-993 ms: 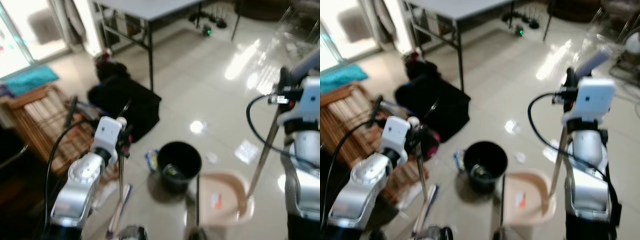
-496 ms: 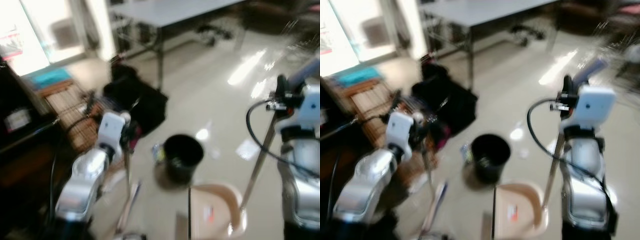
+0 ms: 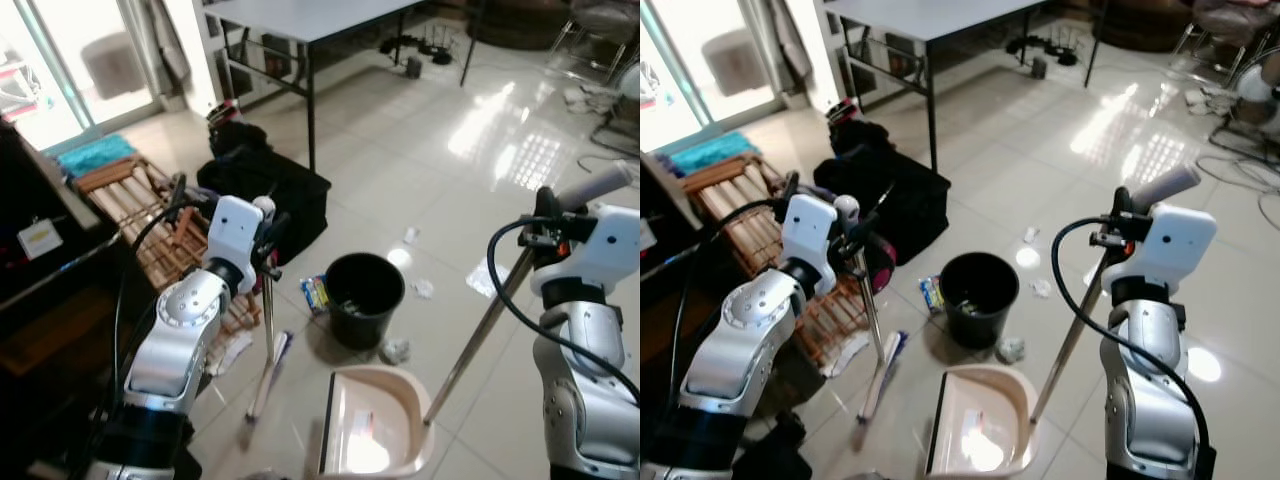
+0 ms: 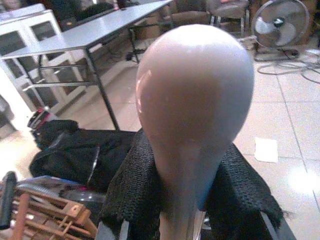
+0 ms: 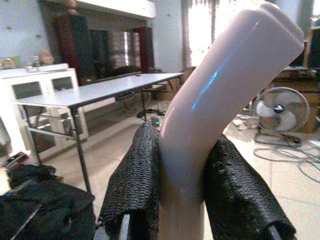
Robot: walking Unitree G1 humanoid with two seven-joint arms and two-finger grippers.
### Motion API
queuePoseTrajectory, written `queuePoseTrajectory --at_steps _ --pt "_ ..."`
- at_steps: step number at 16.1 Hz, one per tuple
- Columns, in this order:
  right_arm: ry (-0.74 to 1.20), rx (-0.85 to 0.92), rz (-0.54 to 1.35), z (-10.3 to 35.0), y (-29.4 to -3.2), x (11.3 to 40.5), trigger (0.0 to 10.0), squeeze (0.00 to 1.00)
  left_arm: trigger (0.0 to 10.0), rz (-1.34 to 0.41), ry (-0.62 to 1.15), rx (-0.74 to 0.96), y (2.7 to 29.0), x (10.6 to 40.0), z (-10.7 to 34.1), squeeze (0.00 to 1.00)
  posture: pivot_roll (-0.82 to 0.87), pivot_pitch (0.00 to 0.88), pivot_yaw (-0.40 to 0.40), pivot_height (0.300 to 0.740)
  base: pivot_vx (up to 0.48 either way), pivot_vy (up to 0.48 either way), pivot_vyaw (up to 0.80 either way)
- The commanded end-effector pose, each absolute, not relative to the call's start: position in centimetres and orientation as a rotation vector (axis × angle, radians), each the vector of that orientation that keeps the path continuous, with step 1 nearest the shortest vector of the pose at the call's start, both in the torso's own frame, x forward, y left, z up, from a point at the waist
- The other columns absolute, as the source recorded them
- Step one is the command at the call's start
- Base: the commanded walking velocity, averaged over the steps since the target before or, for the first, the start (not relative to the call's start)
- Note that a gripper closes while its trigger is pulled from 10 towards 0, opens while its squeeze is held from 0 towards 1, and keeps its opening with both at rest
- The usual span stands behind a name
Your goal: Sweep floor
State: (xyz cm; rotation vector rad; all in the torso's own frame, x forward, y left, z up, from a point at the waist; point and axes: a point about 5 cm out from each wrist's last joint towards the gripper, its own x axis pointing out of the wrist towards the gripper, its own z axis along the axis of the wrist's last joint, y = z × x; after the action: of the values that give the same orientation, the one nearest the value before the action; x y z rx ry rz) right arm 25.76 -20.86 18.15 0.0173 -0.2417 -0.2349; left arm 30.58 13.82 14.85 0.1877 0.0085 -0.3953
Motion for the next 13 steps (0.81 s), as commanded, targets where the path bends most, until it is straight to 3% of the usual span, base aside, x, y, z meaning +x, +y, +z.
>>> queuePoseTrajectory --at_steps 1,6,13 --pt "-0.244 0.028 -0.241 18.27 -20.8 25.55 10.0 0.0 10.0 -0.403 -0.033 0.216 13.81 30.98 15.78 0.0 -0.07 0.035 0.054 0.74 0.0 0.296 -0.63" --pt "-0.236 0.032 -0.241 17.87 -20.59 25.27 10.0 0.0 10.0 -0.403 -0.036 0.225 14.09 30.91 15.86 0.0 -0.06 0.029 0.055 0.74 0.0 0.307 -0.62" --pt "-0.239 0.021 -0.244 17.73 -20.68 25.15 10.0 0.0 10.0 -0.409 -0.037 0.23 14.13 31.0 15.88 0.0 -0.06 0.025 0.061 0.74 0.0 0.331 0.0"
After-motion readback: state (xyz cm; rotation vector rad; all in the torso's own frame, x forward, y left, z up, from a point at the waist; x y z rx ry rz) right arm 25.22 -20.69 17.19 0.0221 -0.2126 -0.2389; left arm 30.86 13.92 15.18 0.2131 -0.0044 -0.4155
